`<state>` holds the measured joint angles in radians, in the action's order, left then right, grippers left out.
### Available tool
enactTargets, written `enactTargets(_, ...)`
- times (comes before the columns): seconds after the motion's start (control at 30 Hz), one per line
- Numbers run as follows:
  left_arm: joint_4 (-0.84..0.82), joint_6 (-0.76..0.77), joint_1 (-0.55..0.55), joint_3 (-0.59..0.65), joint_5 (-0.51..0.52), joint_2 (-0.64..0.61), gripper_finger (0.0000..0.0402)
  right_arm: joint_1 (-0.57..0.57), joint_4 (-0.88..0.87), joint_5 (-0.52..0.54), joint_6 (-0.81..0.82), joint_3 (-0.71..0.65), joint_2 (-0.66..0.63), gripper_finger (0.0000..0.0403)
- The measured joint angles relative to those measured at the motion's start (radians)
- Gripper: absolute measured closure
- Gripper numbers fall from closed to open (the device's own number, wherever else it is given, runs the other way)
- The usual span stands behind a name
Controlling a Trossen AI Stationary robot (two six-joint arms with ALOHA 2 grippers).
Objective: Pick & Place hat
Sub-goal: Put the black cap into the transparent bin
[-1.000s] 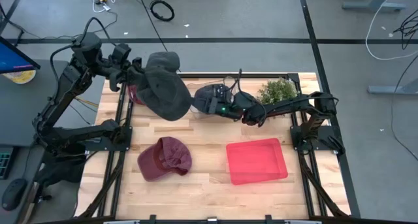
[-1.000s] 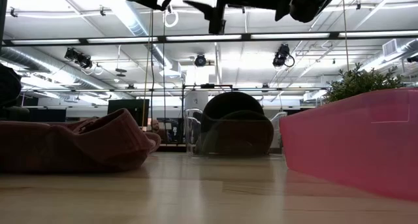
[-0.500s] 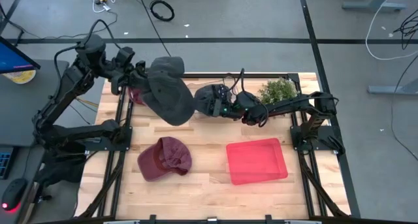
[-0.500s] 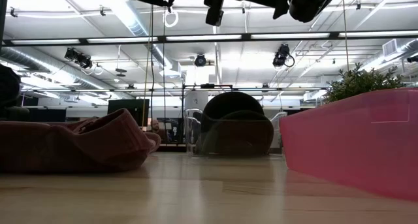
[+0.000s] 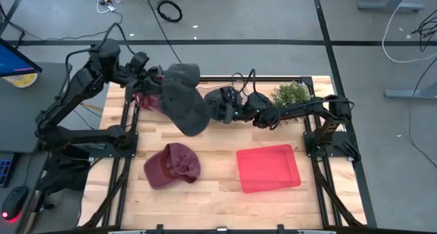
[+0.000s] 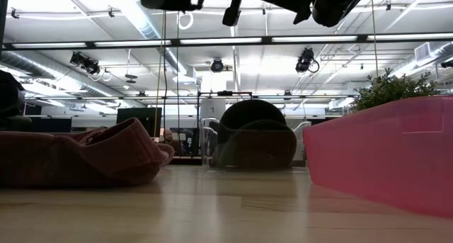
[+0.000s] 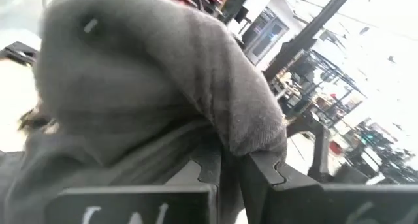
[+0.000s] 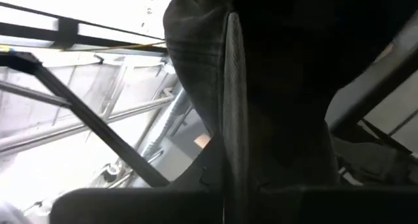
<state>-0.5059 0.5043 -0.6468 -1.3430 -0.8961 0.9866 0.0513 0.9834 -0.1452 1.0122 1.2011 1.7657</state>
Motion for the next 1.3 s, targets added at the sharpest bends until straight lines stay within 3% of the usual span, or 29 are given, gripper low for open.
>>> enactTargets(0.13, -0.022, 0.006, -0.001, 0.0, -0.11, 0.004, 0.0371, 0.001, 0.022, -0.022, -0.004, 0.0, 0.0, 0.0393)
enactTargets(0.3, -0.046, 0.041, -0.002, 0.0, -0.408, -0.002, 0.0371, 0.01, 0.026, -0.053, -0.001, 0.0, 0.0, 0.0395)
enactTargets(0.43, -0.048, 0.041, 0.008, 0.002, -0.546, -0.013, 0.0365, 0.015, 0.022, -0.074, -0.001, 0.002, 0.0, 0.0396)
enactTargets(0.63, -0.04, 0.012, 0.042, 0.002, -0.583, -0.013, 0.0351, 0.019, 0.02, -0.076, -0.006, 0.002, 0.0, 0.0397)
enactTargets(0.87, -0.023, -0.139, 0.054, 0.002, -0.512, -0.017, 0.0337, 0.02, 0.053, -0.069, 0.031, 0.0, -0.01, 0.0397)
enactTargets(0.97, 0.017, -0.178, 0.056, -0.001, -0.507, -0.037, 0.0309, 0.023, 0.06, -0.051, 0.035, 0.0, -0.035, 0.0397)
enactTargets(1.3, 0.204, -0.197, 0.056, -0.002, -0.318, -0.098, 0.018, 0.018, 0.001, -0.072, 0.05, 0.0, -0.134, 0.0398)
